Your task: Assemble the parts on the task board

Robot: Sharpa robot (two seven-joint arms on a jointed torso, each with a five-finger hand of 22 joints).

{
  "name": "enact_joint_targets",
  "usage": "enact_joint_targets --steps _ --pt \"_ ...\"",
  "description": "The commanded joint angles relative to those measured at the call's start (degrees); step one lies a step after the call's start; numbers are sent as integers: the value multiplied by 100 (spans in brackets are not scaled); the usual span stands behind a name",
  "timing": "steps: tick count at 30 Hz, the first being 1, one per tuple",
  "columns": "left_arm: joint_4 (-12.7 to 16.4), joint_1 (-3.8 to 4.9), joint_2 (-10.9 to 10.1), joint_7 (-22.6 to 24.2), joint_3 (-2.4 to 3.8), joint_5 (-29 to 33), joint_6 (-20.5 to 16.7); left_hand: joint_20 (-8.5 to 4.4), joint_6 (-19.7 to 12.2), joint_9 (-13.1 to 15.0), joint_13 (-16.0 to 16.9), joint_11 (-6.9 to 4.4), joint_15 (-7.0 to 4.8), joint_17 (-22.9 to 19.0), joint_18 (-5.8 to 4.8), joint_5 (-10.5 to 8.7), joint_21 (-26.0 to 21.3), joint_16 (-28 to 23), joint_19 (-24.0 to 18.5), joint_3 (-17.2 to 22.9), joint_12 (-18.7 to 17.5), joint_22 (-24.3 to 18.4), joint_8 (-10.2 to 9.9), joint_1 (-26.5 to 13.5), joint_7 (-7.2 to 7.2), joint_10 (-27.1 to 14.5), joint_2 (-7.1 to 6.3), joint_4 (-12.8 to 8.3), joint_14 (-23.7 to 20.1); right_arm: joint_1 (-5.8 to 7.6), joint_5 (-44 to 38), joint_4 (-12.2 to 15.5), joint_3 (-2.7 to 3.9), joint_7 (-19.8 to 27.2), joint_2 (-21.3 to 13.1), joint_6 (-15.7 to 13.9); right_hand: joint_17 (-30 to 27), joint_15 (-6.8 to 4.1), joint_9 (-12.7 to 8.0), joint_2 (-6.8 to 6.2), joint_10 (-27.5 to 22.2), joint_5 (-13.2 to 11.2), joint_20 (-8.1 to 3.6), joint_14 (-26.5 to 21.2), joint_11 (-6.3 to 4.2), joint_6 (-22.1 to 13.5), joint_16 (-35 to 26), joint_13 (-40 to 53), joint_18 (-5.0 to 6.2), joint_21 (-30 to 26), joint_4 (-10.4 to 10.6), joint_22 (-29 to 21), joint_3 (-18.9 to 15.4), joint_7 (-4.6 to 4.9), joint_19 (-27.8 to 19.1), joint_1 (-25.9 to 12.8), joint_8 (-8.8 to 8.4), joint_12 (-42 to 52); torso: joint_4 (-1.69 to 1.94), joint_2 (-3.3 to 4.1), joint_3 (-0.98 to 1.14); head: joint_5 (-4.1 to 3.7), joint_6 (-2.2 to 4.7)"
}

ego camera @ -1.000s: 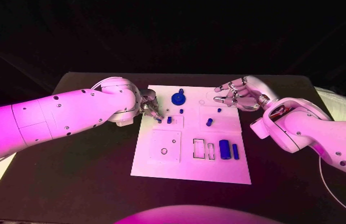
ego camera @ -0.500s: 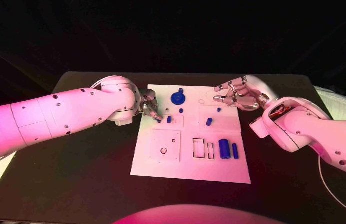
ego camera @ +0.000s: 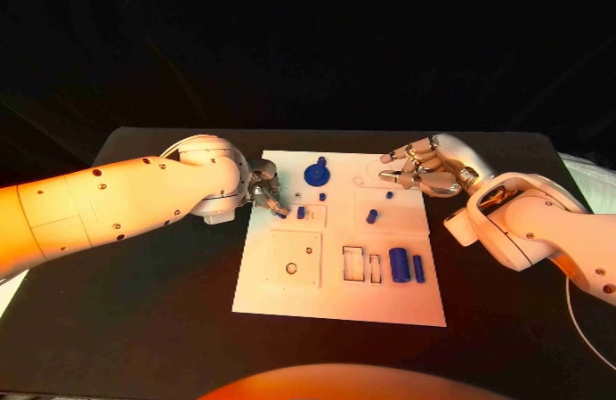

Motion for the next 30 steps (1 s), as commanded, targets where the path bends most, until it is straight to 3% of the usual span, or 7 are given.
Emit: enact_joint_targets --steps 1,7,15,22,30 --pt "11 -14 2 -24 -11 -17 186 -15 26 5 8 7 -3 1508 15 15 17 17 90 689 20 671 19 23 -20 40 -21 -659 614 -7 -23 1 0 39 8 78 -6 16 7 46 -44 -24 1 159 12 -24 -26 1 110 -24 -3 -1 -32 26 -27 3 -17 -11 -1 -1 3 11 -2" --pt "-9 -14 19 -40 -11 40 183 -14 33 2 13 11 0 1508 15 13 16 17 89 700 25 671 22 -14 -16 48 -25 -643 614 -8 -23 3 0 38 14 81 -6 16 7 46 -44 -24 1 159 12 -24 -26 1 110 -24 -3 -1 -32 26 -27 3 -17 -11 -1 -2 10 20 6" --pt "-63 -13 77 -126 -12 156 279 -23 153 4 69 -7 -11 1508 13 -27 16 17 90 505 87 683 77 -478 -53 111 51 -307 614 -8 -23 -14 0 37 32 92 -1 16 7 49 -49 13 2 160 10 -29 -28 1 111 -29 -13 -4 -36 26 -27 33 -16 -3 -8 -1 12 25 4" --pt "-97 -13 124 -216 -13 244 364 -46 216 -44 16 -31 -35 1508 14 -24 10 17 90 239 37 686 52 -903 -80 92 -57 -70 614 -8 -23 -29 0 34 42 113 -3 15 8 50 -51 24 2 160 10 -29 -30 -1 111 -30 -14 -3 -37 26 -26 38 -16 -5 -2 -4 8 18 -3" --pt "-140 -12 169 -264 -14 258 344 -54 239 -76 13 -40 -44 1508 10 -22 21 17 99 217 32 700 31 -994 -90 95 -43 -28 614 -8 -23 -40 0 35 50 119 -4 15 8 51 -56 41 2 160 10 -30 -34 -7 112 -34 -16 -9 -40 27 -29 46 -15 -9 -1 -1 5 15 -7"
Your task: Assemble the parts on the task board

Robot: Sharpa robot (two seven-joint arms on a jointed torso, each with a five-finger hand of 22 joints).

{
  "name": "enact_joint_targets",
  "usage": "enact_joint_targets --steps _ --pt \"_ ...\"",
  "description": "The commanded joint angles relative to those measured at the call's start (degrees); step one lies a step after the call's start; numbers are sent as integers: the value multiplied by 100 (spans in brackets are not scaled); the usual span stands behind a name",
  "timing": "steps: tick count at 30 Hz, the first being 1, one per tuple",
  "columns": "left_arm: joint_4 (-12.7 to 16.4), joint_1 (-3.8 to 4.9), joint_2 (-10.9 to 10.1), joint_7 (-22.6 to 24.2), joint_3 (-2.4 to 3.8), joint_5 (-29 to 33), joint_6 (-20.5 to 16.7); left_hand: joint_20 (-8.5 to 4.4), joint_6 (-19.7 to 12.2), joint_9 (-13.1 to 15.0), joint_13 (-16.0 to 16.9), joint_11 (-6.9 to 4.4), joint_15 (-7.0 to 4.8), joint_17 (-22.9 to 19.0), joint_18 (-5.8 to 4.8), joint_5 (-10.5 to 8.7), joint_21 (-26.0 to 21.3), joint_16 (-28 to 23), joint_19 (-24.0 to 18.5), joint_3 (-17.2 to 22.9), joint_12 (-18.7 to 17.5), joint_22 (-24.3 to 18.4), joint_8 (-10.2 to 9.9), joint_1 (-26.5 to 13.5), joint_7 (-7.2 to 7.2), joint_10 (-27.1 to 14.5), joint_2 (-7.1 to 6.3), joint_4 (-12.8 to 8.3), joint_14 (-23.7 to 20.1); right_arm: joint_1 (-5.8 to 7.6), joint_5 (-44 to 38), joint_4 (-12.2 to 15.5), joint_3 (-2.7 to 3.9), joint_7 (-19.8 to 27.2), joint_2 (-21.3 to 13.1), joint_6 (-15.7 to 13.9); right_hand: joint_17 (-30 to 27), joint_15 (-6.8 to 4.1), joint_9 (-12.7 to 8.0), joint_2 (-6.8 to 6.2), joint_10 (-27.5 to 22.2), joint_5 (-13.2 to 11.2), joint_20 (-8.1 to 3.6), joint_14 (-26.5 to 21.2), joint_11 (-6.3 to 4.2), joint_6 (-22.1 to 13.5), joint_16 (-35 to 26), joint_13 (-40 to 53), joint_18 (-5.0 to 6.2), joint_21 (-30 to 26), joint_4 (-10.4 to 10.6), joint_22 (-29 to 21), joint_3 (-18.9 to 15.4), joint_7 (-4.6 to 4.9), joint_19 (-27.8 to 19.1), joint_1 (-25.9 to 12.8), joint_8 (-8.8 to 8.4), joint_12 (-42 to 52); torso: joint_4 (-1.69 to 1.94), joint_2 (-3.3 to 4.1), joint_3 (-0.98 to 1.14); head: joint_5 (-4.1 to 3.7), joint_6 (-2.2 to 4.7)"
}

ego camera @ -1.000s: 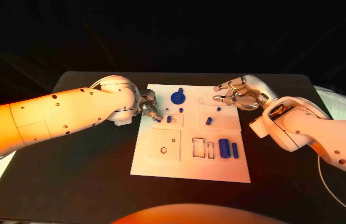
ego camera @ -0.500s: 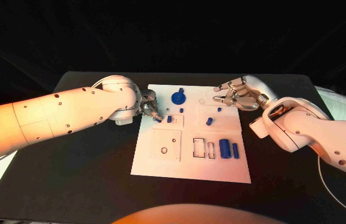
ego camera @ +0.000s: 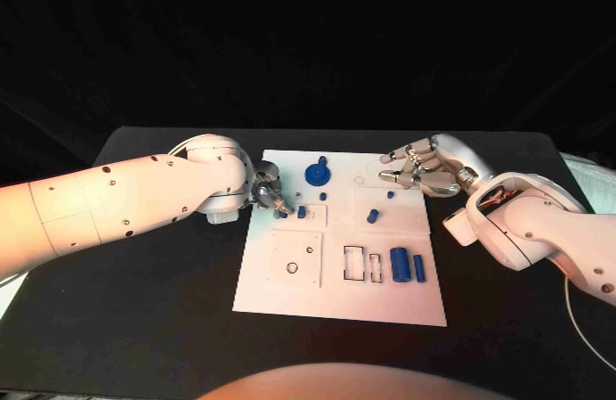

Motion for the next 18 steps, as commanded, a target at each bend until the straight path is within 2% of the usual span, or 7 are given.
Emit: enact_joint_targets --steps 1,16,18 --pt "-14 -8 25 -64 -5 96 156 -54 26 -2 9 -4 -45 1509 9 -15 24 17 102 -9 -9 705 -22 -56 23 -18 10 26 614 -4 -23 2 0 35 8 85 -5 16 9 28 -35 18 2 160 -11 -30 -34 -7 112 -34 0 -9 -25 27 -30 23 -15 -9 1 1 -2 -3 1" --pt "-96 -7 75 -93 -5 97 145 -65 81 -41 54 -16 -56 1509 -1 -16 56 17 126 -44 32 741 -32 -161 10 24 -11 50 614 -4 -23 16 0 35 -2 76 -7 15 9 28 -35 32 2 160 -10 -31 -37 -5 113 -40 -1 -17 -27 27 -34 28 -15 -4 1 1 -2 -12 4" --pt "-108 -7 76 -97 -5 97 129 -67 100 -56 61 -13 -56 1509 -2 -17 58 17 129 -90 38 746 -37 -247 13 33 -47 88 614 -4 -23 17 0 35 -4 75 -7 15 9 28 -35 32 2 160 -10 -31 -37 -5 113 -40 -1 -17 -27 27 -34 28 -15 -4 6 3 -4 -18 2"
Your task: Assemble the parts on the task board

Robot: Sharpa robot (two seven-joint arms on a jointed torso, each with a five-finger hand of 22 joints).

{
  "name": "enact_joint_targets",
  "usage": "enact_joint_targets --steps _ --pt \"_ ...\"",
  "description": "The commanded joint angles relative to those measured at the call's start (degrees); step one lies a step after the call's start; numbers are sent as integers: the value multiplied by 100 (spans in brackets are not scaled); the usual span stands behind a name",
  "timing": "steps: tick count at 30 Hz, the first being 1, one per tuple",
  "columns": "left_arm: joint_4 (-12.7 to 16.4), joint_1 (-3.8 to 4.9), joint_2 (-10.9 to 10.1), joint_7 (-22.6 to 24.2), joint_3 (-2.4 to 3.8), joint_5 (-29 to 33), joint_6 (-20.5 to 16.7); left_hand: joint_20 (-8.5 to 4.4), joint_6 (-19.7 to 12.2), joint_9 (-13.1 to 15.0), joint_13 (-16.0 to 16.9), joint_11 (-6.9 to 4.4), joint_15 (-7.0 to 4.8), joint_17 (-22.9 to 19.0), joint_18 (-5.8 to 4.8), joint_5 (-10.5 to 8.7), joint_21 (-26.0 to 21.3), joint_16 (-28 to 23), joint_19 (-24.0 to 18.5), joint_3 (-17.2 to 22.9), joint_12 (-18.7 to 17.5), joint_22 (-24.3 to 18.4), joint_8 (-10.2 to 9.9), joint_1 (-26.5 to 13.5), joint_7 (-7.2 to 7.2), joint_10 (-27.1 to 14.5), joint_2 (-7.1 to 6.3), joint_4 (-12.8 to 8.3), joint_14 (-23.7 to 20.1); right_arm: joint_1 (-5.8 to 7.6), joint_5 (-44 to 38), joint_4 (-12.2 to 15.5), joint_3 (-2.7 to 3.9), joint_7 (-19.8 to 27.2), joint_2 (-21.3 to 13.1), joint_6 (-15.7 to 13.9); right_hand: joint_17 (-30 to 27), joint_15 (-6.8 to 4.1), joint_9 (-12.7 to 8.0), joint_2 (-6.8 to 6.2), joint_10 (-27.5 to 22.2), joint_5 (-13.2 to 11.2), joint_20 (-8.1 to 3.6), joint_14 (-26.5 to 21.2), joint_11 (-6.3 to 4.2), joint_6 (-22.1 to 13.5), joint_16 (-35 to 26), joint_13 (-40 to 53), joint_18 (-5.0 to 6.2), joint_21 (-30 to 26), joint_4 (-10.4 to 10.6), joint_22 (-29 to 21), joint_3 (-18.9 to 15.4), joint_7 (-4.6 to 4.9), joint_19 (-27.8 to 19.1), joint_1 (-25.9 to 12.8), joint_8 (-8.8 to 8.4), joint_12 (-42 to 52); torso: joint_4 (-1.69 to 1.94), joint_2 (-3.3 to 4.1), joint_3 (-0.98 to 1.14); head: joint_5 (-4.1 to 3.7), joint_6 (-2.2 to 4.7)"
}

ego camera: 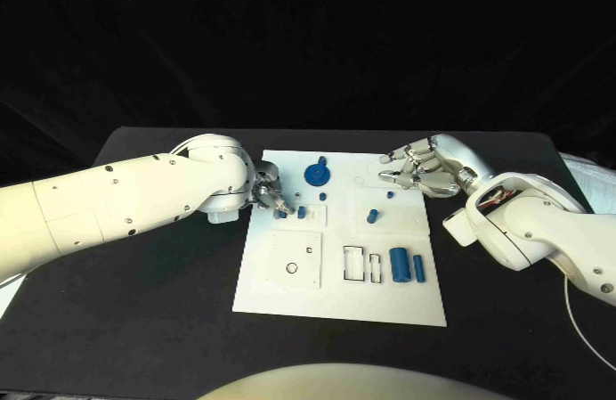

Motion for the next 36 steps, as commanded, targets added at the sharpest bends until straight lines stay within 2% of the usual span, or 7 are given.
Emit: enact_joint_targets --steps 1,8,23,27,32,34,36 --pt "-23 -11 10 -37 -8 41 76 -40 79 -25 17 -6 -37 1510 -5 -13 33 17 120 -124 46 752 -39 -226 20 42 -91 104 599 -4 -23 11 0 35 -1 66 -7 15 10 28 -35 33 2 160 -10 -31 -37 -5 114 -18 -1 -5 -27 27 -34 28 -15 -4 5 0 -1 -11 0" --pt "-24 -11 -4 -38 1 41 -27 -40 182 -75 80 -14 -40 1510 -20 -13 82 17 158 -642 107 811 -30 -683 7 100 -291 373 599 -4 -23 9 0 38 -2 64 -15 16 10 28 -41 42 2 158 -9 -32 -45 -15 115 -24 2 -14 -32 28 -39 27 -15 -15 1 -1 -3 -18 6" --pt "255 -9 -226 221 45 58 -617 -70 252 -123 197 -53 -75 1510 -52 -11 188 17 233 -1057 213 930 -1 -722 -37 188 -151 534 599 -22 -23 -3 0 36 -3 79 -19 17 10 25 -47 50 2 157 -8 -35 -51 -22 118 -33 2 -28 -37 29 -48 29 -16 -24 7 -1 -6 -53 20" --pt "379 -6 -330 494 72 221 -1027 -74 236 -134 126 -54 -79 1510 -35 -10 133 17 199 -1094 150 875 -7 -711 -33 155 -125 555 599 -29 -23 -5 0 34 -1 80 -19 17 10 25 -47 50 2 157 -8 -35 -51 -22 118 -33 2 -28 -37 29 -48 29 -16 -24 2 -2 -5 -56 31" --pt "424 -1 -420 1102 90 821 -1814 -22 -130 -252 -891 66 3 1470 195 4 -713 -16 -343 -1152 -842 62 -144 -408 111 -557 -67 628 585 -35 -23 -5 0 28 -10 86 -19 17 10 25 -47 50 2 157 -8 -35 -51 -22 118 -33 2 -28 -37 29 -48 29 -16 -24 8 -3 2 -72 52" --pt "413 0 -424 1225 93 946 -1991 56 -349 -291 -1446 177 73 988 354 -2 -1456 -461 -811 -1097 -1420 -604 -186 -280 206 -1075 -108 695 379 -36 -23 -5 0 26 -12 86 -19 17 10 25 -47 50 2 157 -8 -35 -51 -22 118 -33 2 -28 -37 29 -48 29 -16 -24 6 -2 1 -79 68" --pt "400 0 -414 1305 94 930 -2118 120 -556 -305 -1525 255 179 618 474 8 -2043 -845 -1144 -1116 -1529 -1097 -179 -187 317 -1330 -244 788 194 -36 -23 -5 0 25 -13 86 -18 17 10 26 -49 55 2 157 -8 -36 -51 -23 118 -34 3 -27 -39 29 -48 31 -16 -23 -5 -2 3 -71 74"
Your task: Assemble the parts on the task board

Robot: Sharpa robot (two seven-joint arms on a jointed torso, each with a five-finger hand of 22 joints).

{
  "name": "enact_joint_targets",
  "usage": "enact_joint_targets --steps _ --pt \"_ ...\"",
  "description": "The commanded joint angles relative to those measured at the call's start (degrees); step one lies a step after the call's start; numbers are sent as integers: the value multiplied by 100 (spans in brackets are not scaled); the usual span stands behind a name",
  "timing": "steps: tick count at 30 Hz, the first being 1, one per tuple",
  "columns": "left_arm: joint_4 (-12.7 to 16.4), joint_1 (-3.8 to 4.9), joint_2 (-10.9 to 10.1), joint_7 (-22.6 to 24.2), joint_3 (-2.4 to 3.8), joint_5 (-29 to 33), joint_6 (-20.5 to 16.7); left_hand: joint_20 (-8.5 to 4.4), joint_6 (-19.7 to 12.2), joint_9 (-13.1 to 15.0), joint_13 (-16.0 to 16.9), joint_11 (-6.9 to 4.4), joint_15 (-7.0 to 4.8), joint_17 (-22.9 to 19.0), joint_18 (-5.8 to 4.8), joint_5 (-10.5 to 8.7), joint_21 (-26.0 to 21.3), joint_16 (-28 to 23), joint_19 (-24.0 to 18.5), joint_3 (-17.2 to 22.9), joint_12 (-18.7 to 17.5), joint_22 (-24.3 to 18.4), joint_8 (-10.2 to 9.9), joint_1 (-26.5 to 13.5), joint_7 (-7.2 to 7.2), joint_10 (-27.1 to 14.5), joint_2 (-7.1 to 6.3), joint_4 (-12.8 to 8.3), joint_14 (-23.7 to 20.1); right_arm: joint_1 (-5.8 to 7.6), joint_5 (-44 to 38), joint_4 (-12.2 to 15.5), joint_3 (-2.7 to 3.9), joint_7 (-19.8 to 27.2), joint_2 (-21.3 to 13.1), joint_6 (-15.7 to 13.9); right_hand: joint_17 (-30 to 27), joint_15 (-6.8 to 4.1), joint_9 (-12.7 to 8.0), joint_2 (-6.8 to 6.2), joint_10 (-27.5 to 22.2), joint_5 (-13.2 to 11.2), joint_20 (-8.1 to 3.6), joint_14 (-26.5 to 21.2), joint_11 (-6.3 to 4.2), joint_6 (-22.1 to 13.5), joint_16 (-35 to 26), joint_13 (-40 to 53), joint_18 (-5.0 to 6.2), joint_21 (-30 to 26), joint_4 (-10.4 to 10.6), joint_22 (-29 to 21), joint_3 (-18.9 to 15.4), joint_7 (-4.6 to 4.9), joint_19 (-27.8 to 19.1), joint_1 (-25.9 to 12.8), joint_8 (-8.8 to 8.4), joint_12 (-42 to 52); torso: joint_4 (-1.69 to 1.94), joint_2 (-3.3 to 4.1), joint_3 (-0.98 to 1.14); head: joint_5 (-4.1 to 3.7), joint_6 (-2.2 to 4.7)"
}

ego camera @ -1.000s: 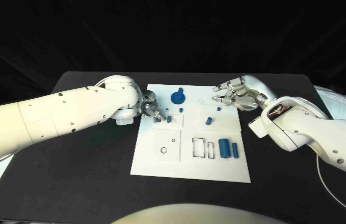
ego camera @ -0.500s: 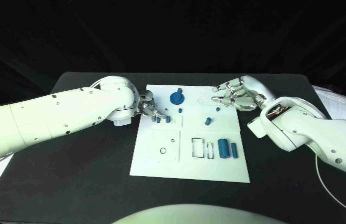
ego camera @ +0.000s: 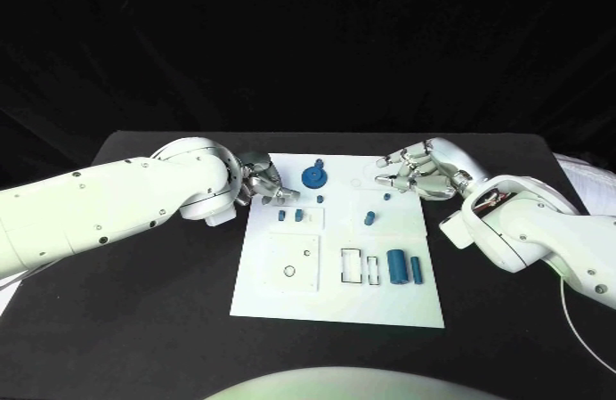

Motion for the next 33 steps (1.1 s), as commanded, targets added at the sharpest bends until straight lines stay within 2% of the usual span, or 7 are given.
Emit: enact_joint_targets --steps 1,5,9,13,19,24,33 --pt "-11 4 28 617 7 345 -777 92 -287 -17 -136 111 143 311 247 19 -945 -645 -532 -71 -164 -792 -2 143 143 -359 -170 133 36 -7 -23 3 0 24 0 77 -4 17 7 26 -49 33 3 157 -8 -18 -18 -8 118 -34 3 -6 -39 11 -48 31 -16 -23 -17 3 5 6 16" --pt "-69 4 132 962 6 22 -1083 212 -610 -6 -217 254 255 -531 473 13 -2267 -1598 -1162 -96 -211 -1884 108 718 269 -736 -212 -6 -435 -8 -23 0 0 22 -1 77 -5 17 7 26 -54 34 3 157 -7 -18 -19 -17 119 -36 4 -9 -40 12 -49 30 -16 -36 -17 4 3 -15 43" --pt "-153 -3 335 1749 -30 -139 -1347 372 -1060 -107 -515 487 458 -2167 429 28 -2941 -3595 -1742 449 -643 -2271 59 1929 474 -1502 -204 -697 -1913 -9 -23 -1 0 23 0 64 -16 17 7 27 -86 37 3 154 -7 -19 -29 -78 120 -41 5 -16 -41 12 -54 30 -16 -121 -5 10 0 -33 80" --pt "-300 -50 545 2340 -79 -548 -1470 497 -1145 -576 -1130 592 559 -2587 446 51 -3236 -4037 -1975 726 -1186 -2423 -291 2344 552 -1658 -360 -1011 -2361 -9 -23 -1 0 29 9 53 -25 18 7 33 -118 44 3 152 -7 -22 -38 -129 124 -51 7 -31 -42 13 -63 35 -17 -191 -13 10 -2 -46 85" --pt "-585 -172 788 2651 -102 -1501 -1408 466 -542 -1481 -2235 552 506 -2888 509 37 -2976 -3817 -1639 719 -2004 -2235 -972 2462 482 -1250 -479 -1289 -1915 -9 -23 5 1 28 16 61 -29 19 8 45 -131 51 4 150 -6 -21 -46 -141 126 -61 11 -44 -42 13 -71 41 -15 -203 -9 10 2 -68 104" --pt "-759 -219 910 2533 -111 -2077 -1140 416 -239 -1779 -2616 503 437 -1849 512 21 -2718 -2396 -1184 587 -2234 -2087 -1195 2362 391 -1047 -519 -1294 -943 -9 -23 10 1 25 15 66 -29 19 8 50 -135 53 4 150 -6 -21 -47 -145 126 -60 15 -42 -43 14 -69 40 -14 -207 -9 9 1 -86 103" --pt "-984 -276 1121 2179 -115 -2405 -629 371 41 -2062 -3023 478 400 -773 194 13 -1000 -1088 -81 398 -2540 -638 -1455 2220 369 -879 -545 -1186 -229 -9 -23 -5 1 24 22 67 -28 19 8 50 -136 54 4 150 -6 -21 -47 -146 125 -60 15 -40 -43 14 -68 40 -14 -208 -7 11 -6 -72 96"
